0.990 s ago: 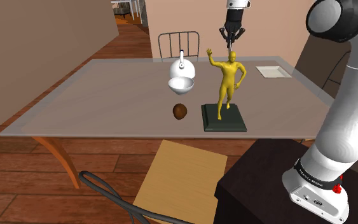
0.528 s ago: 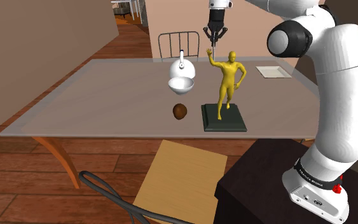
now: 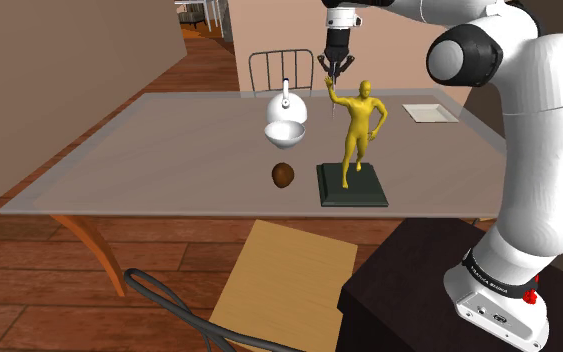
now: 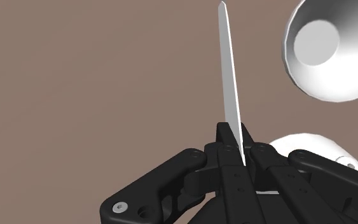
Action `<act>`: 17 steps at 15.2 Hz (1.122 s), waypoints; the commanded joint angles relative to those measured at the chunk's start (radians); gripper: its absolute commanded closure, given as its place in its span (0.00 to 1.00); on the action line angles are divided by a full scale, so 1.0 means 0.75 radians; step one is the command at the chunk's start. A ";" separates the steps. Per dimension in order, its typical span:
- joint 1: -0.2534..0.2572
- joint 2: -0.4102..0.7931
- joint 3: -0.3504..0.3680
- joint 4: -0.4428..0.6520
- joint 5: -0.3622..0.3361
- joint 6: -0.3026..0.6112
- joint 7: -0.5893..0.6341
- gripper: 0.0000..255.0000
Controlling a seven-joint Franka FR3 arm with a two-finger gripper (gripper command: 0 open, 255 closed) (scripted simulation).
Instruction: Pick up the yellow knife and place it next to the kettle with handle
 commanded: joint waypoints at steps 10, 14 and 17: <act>0.025 -0.055 -0.002 -0.289 -0.007 0.234 -0.018 1.00; 0.030 -0.058 -0.001 -0.367 -0.007 0.307 -0.024 1.00; 0.033 -0.057 0.000 -0.418 -0.005 0.360 -0.029 1.00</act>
